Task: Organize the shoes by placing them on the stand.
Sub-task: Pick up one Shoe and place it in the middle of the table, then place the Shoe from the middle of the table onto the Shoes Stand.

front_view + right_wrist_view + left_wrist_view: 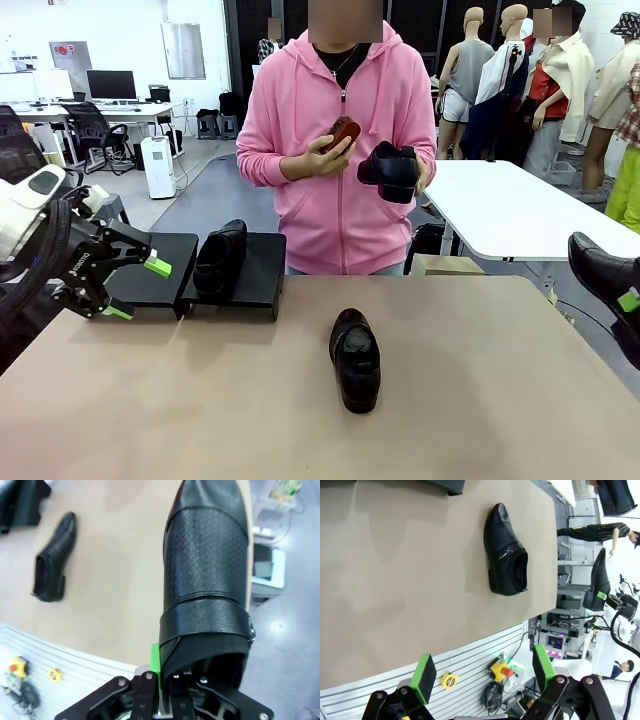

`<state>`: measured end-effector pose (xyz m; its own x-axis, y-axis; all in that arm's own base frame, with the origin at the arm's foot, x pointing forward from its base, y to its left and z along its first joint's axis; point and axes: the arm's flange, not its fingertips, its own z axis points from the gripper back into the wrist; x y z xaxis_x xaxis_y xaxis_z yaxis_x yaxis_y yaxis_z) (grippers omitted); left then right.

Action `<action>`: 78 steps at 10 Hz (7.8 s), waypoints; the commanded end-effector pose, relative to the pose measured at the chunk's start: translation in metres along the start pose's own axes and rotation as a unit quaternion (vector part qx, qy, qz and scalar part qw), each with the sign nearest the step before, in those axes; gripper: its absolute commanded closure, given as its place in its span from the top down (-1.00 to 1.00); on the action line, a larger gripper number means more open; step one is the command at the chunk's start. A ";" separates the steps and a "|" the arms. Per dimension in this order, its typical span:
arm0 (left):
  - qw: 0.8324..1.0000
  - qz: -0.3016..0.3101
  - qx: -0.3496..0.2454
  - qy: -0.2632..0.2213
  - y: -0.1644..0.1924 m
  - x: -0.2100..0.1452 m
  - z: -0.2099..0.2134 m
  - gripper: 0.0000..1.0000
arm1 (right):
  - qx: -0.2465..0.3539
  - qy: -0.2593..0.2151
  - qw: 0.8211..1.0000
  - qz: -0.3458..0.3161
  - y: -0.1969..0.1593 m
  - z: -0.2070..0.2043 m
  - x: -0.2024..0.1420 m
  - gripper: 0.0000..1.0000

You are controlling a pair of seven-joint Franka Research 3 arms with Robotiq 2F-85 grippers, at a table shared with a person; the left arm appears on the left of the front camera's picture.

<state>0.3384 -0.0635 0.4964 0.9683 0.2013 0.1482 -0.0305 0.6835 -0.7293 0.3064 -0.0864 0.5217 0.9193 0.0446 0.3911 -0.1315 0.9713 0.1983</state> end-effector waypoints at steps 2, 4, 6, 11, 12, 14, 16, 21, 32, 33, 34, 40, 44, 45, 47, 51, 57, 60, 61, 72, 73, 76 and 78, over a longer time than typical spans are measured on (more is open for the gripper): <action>1.000 0.000 -0.001 -0.001 -0.001 0.000 0.001 1.00 | -0.015 0.037 0.999 0.001 -0.010 -0.036 0.036 -1.00; 1.000 0.000 -0.001 -0.001 -0.001 0.000 0.001 1.00 | 0.005 -0.010 1.000 0.015 0.020 -0.020 0.000 -1.00; 1.000 0.000 -0.001 -0.001 -0.001 0.000 0.001 1.00 | -0.005 -0.062 0.997 0.051 0.087 -0.014 0.017 -1.00; 1.000 0.000 -0.001 -0.001 -0.001 0.000 0.001 1.00 | -0.044 -0.023 0.985 -0.165 -0.081 0.057 -0.044 -1.00; 1.000 0.000 -0.001 -0.001 -0.001 0.000 0.001 1.00 | -0.047 -0.018 0.980 -0.193 -0.096 0.053 -0.062 -1.00; 1.000 0.000 -0.001 -0.001 -0.001 0.000 0.001 1.00 | -0.038 -0.032 0.981 -0.189 -0.091 0.044 -0.075 -1.00; 1.000 0.000 -0.001 -0.001 -0.001 0.000 0.001 1.00 | -0.045 -0.034 0.987 -0.152 -0.065 0.044 -0.069 -1.00; 1.000 0.000 -0.001 -0.001 -0.001 0.000 0.001 1.00 | 0.002 -0.041 0.996 0.084 0.219 0.023 -0.018 -1.00; 1.000 0.000 -0.001 -0.001 -0.001 0.000 0.001 1.00 | 0.004 0.060 0.968 0.243 0.457 -0.063 -0.084 -1.00; 1.000 0.000 -0.001 -0.001 -0.001 0.000 0.001 1.00 | -0.007 0.083 0.970 0.229 0.493 -0.078 -0.075 -1.00; 1.000 0.000 -0.001 -0.001 -0.001 0.000 0.001 1.00 | -0.058 0.092 0.983 0.146 0.513 -0.101 -0.058 -1.00; 1.000 0.000 -0.001 -0.001 -0.001 0.000 0.001 1.00 | -0.052 0.169 0.983 0.040 0.519 -0.223 -0.007 -1.00; 1.000 0.000 -0.001 -0.001 -0.001 0.000 0.001 1.00 | -0.060 0.135 0.988 0.036 0.499 -0.278 0.009 -1.00; 1.000 0.000 -0.001 -0.001 -0.001 0.000 0.001 1.00 | -0.063 0.122 0.990 0.033 0.498 -0.283 0.009 -1.00; 1.000 0.000 -0.001 -0.001 -0.001 0.000 0.001 1.00 | -0.053 0.133 0.989 0.038 0.493 -0.290 0.007 0.37; 1.000 0.000 -0.001 -0.001 -0.001 0.000 0.001 1.00 | 0.038 0.109 0.992 0.047 0.463 -0.211 0.014 1.00; 1.000 0.000 -0.001 -0.001 -0.001 0.000 0.001 1.00 | 0.266 0.134 0.944 0.140 0.216 -0.039 0.032 1.00; 1.000 0.000 -0.001 -0.001 -0.001 0.000 0.001 1.00 | 0.288 0.046 0.956 0.027 0.123 -0.047 -0.013 1.00; 1.000 0.000 -0.001 -0.001 -0.001 0.000 0.001 1.00 | 0.301 0.030 0.952 0.035 0.113 -0.067 -0.028 1.00; 1.000 0.000 -0.001 -0.001 -0.001 0.000 0.001 1.00 | 0.286 0.067 0.955 0.037 0.103 -0.034 0.000 1.00; 1.000 0.000 -0.001 -0.001 -0.001 0.000 0.001 1.00 | 0.286 0.067 0.955 0.037 0.103 -0.034 0.000 1.00; 1.000 0.000 -0.001 -0.001 -0.001 0.000 0.001 1.00 | 0.286 0.067 0.955 0.037 0.103 -0.034 0.000 1.00; 1.000 0.000 -0.001 -0.001 -0.001 0.000 0.001 1.00 | 0.286 0.067 0.955 0.037 0.103 -0.034 0.000 1.00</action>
<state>0.3386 -0.0640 0.4962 0.9684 0.2007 0.1479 -0.0307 0.6845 -0.7284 0.3068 0.0207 0.5087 0.9276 0.1879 0.3228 -0.3597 0.6819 0.6368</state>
